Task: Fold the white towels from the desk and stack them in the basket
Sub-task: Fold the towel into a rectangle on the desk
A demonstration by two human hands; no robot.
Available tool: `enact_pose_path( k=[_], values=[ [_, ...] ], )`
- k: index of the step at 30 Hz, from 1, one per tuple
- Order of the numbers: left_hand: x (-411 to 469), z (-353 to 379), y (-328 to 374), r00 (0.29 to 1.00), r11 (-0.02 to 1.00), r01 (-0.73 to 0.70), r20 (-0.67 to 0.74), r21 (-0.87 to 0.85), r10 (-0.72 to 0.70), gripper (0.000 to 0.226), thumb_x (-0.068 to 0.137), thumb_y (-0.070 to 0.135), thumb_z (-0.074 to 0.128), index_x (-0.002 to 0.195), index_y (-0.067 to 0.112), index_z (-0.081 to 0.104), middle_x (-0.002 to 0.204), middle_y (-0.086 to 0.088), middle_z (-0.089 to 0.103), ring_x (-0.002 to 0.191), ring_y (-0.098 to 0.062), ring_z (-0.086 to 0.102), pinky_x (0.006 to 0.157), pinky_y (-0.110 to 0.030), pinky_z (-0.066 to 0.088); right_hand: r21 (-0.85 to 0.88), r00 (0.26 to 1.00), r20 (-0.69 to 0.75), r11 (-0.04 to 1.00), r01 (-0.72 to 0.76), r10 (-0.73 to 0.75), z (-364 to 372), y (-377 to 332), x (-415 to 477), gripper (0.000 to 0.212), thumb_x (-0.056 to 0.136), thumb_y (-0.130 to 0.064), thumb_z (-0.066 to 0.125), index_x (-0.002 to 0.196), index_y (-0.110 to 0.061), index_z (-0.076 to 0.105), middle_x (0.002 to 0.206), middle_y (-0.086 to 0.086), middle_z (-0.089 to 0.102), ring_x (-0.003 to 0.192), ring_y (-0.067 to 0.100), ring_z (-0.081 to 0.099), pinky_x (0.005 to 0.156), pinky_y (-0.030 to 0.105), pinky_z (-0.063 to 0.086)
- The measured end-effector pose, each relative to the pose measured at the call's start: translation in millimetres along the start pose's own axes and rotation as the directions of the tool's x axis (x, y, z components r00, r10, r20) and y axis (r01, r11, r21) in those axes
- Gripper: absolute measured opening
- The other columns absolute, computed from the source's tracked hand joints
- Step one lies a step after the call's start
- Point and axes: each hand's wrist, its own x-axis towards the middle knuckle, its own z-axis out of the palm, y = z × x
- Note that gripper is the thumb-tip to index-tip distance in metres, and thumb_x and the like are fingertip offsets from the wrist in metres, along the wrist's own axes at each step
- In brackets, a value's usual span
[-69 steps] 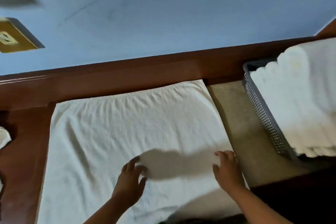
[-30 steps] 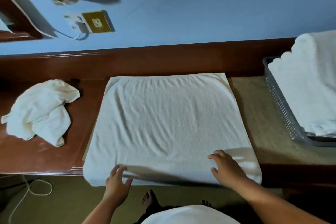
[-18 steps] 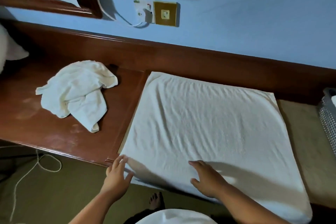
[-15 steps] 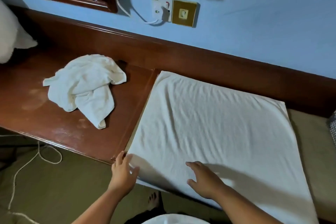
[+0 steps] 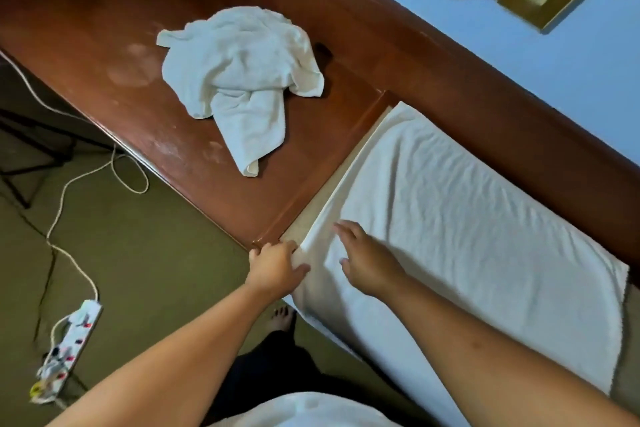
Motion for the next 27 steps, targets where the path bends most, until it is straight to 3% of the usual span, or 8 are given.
enact_pose_path(
  k=[4,7,11,15,17,20,24,27],
  values=[
    [-23.9,9.2,-15.0,0.997,0.999,-0.011,0.07,-0.043,0.014,0.026,0.085,0.045,0.066,0.085,0.025,0.049,0.08,0.011,0.059,0.085,-0.018,0.054,0.084,-0.037,0.033,-0.289,0.972,0.124,0.93,0.228,-0.2,-6.2,-20.2,42.6,0.095,0.084,0.011,0.049,0.159,-0.032,0.011,0.166,0.003,0.011,0.124,0.033,0.052,0.084,0.039,0.051],
    [-45.5,21.5,-21.8,0.991,0.999,-0.039,0.129,-0.033,0.043,0.025,0.084,0.037,0.066,0.083,0.027,0.044,0.079,0.012,0.054,0.091,-0.019,0.057,0.086,-0.036,0.034,-0.417,0.974,0.198,0.89,0.185,-0.11,-10.1,-14.7,51.7,0.076,0.087,0.005,0.049,0.153,-0.025,0.028,0.154,0.013,0.027,0.114,0.038,0.057,0.081,0.039,0.049],
    [-73.0,42.5,-16.3,0.981,0.993,-0.118,0.157,0.001,0.116,0.02,0.082,0.033,0.064,0.096,0.025,0.051,0.094,0.007,0.062,0.092,-0.021,0.061,0.076,-0.035,0.041,-0.53,0.991,0.108,0.84,0.121,-0.074,-20.9,15.5,28.0,0.042,0.092,-0.004,0.048,0.132,-0.014,0.051,0.132,0.016,0.04,0.099,0.038,0.06,0.073,0.039,0.044],
    [-103.4,70.6,21.4,0.953,0.966,-0.258,0.157,-0.035,0.26,0.01,0.08,0.018,0.055,0.086,0.02,0.047,0.078,0.007,0.055,0.074,-0.022,0.055,0.056,-0.032,0.035,-0.494,0.991,-0.034,0.864,0.096,-0.13,-23.3,67.5,-34.3,0.034,0.082,0.008,0.045,0.111,-0.006,0.055,0.112,0.016,0.043,0.081,0.036,0.053,0.061,0.039,0.033],
    [-116.8,84.4,43.1,0.929,0.942,-0.333,0.164,-0.025,0.333,0.015,0.079,0.014,0.052,0.085,0.024,0.043,0.078,0.009,0.05,0.074,-0.02,0.05,0.056,-0.033,0.029,-0.481,0.986,-0.117,0.875,0.049,-0.12,-19.2,95.7,-69.1,0.029,0.076,0.012,0.048,0.099,-0.004,0.054,0.099,0.013,0.039,0.073,0.033,0.048,0.057,0.038,0.029],
    [-146.3,126.9,84.9,0.889,0.913,-0.406,0.249,0.038,0.385,0.023,0.079,0.011,0.051,0.091,0.028,0.041,0.095,0.005,0.056,0.087,-0.024,0.055,0.067,-0.037,0.041,-0.45,0.983,-0.185,0.889,-0.086,0.001,7.0,147.2,-147.5,0.026,0.07,0.014,0.053,0.088,-0.005,0.052,0.09,0.007,0.027,0.068,0.029,0.04,0.055,0.036,0.029],
    [-183.9,202.6,129.2,0.811,0.922,-0.386,0.473,-0.011,0.345,0.023,0.083,0.019,0.062,0.1,0.03,0.051,0.106,0.003,0.062,0.095,-0.021,0.06,0.082,-0.036,0.051,-0.365,0.94,-0.203,0.87,-0.332,0.273,63.4,203.6,-246.3,0.036,0.08,0.005,0.052,0.113,-0.011,0.055,0.103,0.011,0.04,0.073,0.032,0.05,0.062,0.035,0.039],
    [-210.3,240.4,142.2,0.612,0.954,-0.158,0.733,-0.254,0.297,0.02,0.089,0.028,0.074,0.106,0.028,0.064,0.101,0.007,0.067,0.083,-0.007,0.064,0.081,-0.022,0.051,-0.138,0.856,-0.183,0.849,-0.51,0.484,107.8,215.5,-303.9,0.061,0.093,-0.006,0.047,0.151,-0.017,0.031,0.134,0.015,0.038,0.098,0.036,0.058,0.077,0.038,0.046]
  ],
)
